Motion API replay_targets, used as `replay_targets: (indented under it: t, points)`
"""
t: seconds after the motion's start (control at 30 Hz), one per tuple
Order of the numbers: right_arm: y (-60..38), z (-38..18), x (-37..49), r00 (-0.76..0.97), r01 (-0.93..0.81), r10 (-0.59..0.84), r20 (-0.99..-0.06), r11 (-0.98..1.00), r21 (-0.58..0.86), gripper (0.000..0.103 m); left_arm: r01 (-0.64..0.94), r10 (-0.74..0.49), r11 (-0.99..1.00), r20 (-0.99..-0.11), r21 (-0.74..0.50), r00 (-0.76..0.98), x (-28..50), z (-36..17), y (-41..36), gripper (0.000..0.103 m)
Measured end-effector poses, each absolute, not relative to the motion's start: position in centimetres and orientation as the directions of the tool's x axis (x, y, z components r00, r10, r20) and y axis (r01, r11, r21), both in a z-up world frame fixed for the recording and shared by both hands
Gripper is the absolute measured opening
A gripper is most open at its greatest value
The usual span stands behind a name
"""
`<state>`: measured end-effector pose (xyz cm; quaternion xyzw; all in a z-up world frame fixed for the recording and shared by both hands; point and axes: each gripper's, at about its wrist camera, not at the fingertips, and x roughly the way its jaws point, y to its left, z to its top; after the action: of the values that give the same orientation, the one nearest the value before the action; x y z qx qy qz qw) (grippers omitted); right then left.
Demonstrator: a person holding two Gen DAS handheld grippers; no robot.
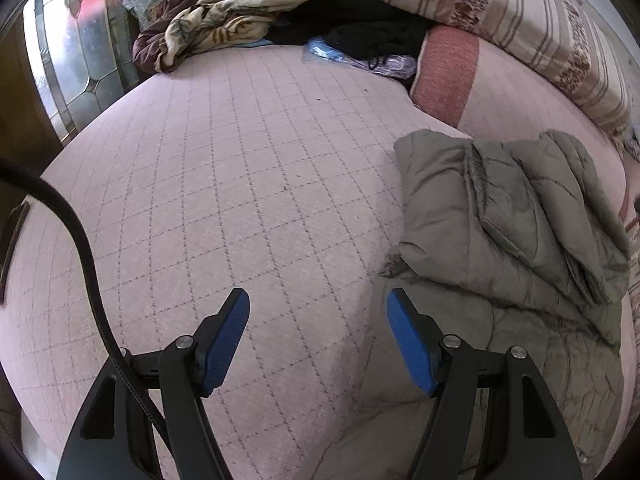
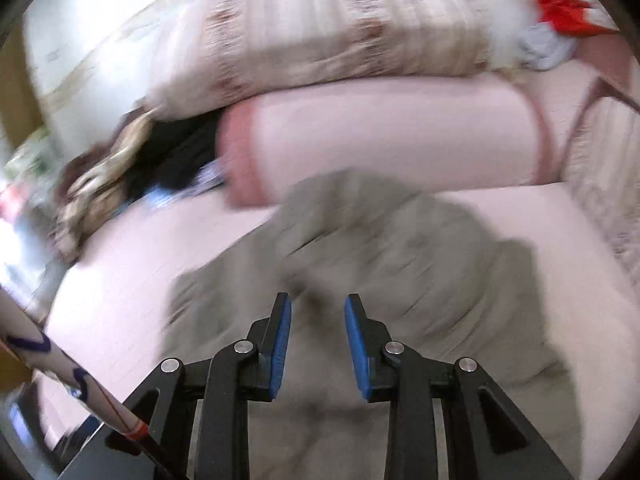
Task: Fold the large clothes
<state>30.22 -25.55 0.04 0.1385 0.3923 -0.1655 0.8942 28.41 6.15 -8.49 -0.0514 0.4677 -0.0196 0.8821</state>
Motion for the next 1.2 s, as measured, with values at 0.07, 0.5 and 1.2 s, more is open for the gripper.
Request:
replay_targets:
  t: [0.07, 0.5, 1.2]
  points:
    - [-26.9, -2.5, 32.0, 0.575, 0.433, -0.173, -0.8, 0.893, 0.118, 0.031, -0.004, -0.072, 0.996, -0.823, -0.09, 0.563, 28.3, -8.6, 5.6, 0.07]
    - [-21.9, -8.1, 34.7, 0.492, 0.325, -0.214, -0.844, 0.944, -0.051, 0.037, 0.019, -0.062, 0.998, -0.827, -0.062, 0.559, 28.7, -8.8, 4.6, 0.07]
    - [-19.4, -4.5, 29.9, 0.625, 0.25, -0.381, -0.682, 0.925, -0.287, 0.05, 0.029, -0.034, 0.999, -0.833, -0.022, 0.552, 27.9, -8.9, 3.7, 0.07]
